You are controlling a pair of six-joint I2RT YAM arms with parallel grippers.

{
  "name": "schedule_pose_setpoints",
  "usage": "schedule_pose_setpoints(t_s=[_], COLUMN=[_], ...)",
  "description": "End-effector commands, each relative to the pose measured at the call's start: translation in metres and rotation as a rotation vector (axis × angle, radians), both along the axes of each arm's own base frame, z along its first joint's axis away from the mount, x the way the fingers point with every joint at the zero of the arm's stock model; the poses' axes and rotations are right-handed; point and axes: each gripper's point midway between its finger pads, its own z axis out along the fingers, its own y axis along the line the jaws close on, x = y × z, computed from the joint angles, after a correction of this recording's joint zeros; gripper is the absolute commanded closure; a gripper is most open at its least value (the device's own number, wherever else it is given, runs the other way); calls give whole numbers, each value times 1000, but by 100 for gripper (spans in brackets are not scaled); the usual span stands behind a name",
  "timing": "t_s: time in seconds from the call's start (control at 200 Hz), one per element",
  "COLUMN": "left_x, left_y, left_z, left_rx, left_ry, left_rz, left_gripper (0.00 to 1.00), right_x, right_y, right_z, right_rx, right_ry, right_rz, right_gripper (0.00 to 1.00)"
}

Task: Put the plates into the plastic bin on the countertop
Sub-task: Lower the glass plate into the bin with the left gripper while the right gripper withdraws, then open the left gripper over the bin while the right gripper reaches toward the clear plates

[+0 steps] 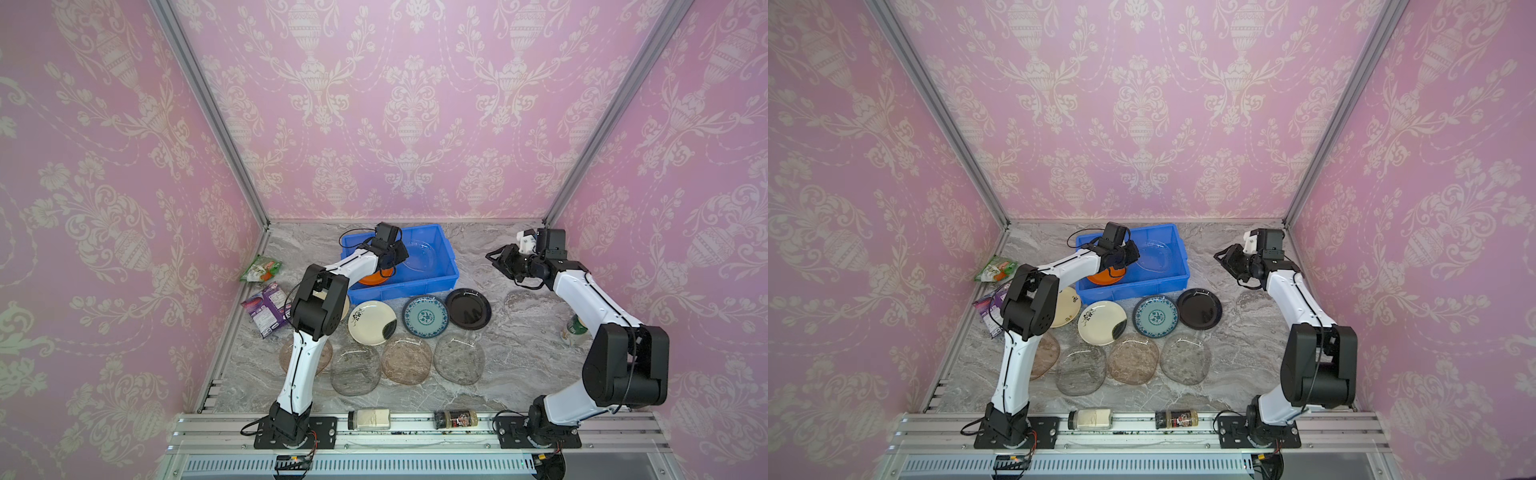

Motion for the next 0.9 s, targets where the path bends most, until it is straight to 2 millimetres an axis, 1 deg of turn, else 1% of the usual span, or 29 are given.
schedule_pose_setpoints(t_s=[0.0, 0.235, 0.28, 0.405, 0.445, 0.52, 0.56, 0.57, 0.595, 0.63, 0.665, 0.676, 0.766, 0.841, 0.891], left_x=[6, 7, 7, 7, 8, 9, 9, 9, 10, 11, 12, 12, 12, 10, 8], left_y=[-3, -7, -7, -4, -1, 3, 6, 6, 7, 9, 11, 12, 17, 20, 23], left_z=[1, 1, 3, 11, 15, 30, 38, 40, 47, 53, 62, 63, 92, 128, 153], left_rx=[-15, -18, -16, 10, 27, 62, 82, 87, 94, 109, 124, 130, 176, 212, 205], left_ry=[2, 9, 4, -15, -26, -64, -83, -87, -102, -115, -131, -135, -194, -271, -333], left_rz=[5, -15, -17, -18, -22, -27, -28, -30, -32, -33, -36, -37, -42, -43, -40], left_gripper=[80, 79, 79, 73, 68, 62, 54, 51, 36, 22, 4, 2, 1, 1, 1], right_x=[-1, -1, -2, -3, -2, -3, -4, -4, -4, -5, -7, -7, -14, -25, -35], right_y=[1, 0, 1, 1, 1, 1, 1, 1, 1, 2, 2, 3, 7, 12, 15], right_z=[-4, -4, -4, -3, -2, 0, 1, 1, 2, 4, 6, 7, 15, 17, 18], right_rx=[21, 24, 26, 23, 23, 23, 23, 22, 23, 24, 25, 25, 18, -12, -38], right_ry=[7, 5, 5, 3, 1, -2, -7, -8, -10, -14, -17, -18, -34, -32, -27], right_rz=[-2, -3, -2, -2, -2, -2, -3, -3, -4, -2, -1, 0, 14, 34, 47], right_gripper=[59, 59, 59, 59, 59, 59, 59, 59, 59, 59, 59, 60, 61, 61, 61])
